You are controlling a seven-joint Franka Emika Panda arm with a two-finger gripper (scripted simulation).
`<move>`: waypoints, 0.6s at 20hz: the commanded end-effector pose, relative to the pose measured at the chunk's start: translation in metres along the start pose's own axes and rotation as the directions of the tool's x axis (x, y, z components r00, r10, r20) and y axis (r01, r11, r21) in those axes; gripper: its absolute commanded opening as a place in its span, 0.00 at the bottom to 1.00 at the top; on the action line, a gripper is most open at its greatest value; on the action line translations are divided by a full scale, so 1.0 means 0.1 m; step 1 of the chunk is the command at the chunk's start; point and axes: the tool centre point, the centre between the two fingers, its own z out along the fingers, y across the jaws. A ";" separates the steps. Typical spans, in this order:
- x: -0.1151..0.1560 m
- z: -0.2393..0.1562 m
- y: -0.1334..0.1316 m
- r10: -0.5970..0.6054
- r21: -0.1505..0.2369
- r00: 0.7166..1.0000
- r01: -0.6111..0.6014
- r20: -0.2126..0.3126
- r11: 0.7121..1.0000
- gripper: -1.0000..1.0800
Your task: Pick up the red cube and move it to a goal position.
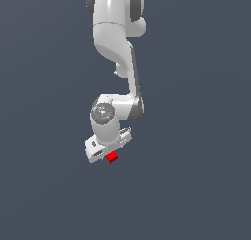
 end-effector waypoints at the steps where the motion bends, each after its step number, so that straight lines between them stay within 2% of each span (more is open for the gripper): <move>1: 0.03 0.09 0.03 -0.033 0.002 0.999 0.033 0.003 0.999 0.96; 9: 0.07 0.17 0.08 -0.067 0.001 0.998 0.067 0.004 0.998 0.96; 10: 0.07 0.17 0.08 -0.067 0.001 0.998 0.067 0.004 0.998 0.00; 12: 0.07 0.17 0.08 -0.067 0.001 0.998 0.067 0.004 0.998 0.00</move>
